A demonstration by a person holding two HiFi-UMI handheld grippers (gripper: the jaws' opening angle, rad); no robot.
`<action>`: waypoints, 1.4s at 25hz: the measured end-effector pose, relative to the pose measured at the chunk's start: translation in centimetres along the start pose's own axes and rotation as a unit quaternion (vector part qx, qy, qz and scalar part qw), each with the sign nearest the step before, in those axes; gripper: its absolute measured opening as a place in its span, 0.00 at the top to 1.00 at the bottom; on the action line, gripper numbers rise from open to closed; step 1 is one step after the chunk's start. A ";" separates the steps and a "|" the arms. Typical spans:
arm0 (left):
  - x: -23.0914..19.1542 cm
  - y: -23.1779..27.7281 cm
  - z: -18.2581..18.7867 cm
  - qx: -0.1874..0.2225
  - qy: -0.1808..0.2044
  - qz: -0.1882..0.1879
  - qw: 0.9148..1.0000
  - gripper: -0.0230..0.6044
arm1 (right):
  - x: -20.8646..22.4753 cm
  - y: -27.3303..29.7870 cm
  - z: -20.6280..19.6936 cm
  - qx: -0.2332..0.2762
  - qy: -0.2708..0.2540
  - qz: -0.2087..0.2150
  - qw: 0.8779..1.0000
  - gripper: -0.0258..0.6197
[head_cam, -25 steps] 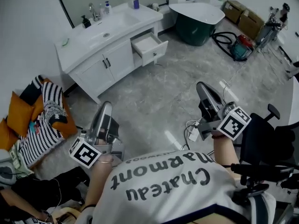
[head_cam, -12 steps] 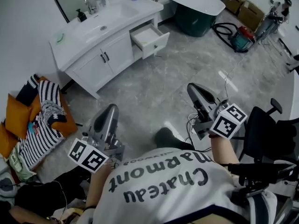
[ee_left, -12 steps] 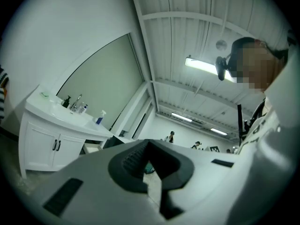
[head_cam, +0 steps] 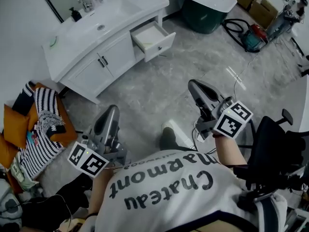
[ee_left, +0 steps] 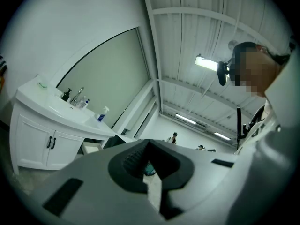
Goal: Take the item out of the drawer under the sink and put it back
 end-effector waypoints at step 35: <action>-10.7 21.7 1.3 0.003 -0.021 0.036 0.999 0.95 | 18.3 12.9 10.1 -0.024 -0.019 0.017 0.999 0.94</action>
Point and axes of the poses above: the fingertips, and each gripper's own axes: y forward along the fingers, x to its right, z out of its top, the point moved 3 cm from there along -y, backward along the fingers, and after that the axes turned 4 degrees about y, right-handed, at the moved point
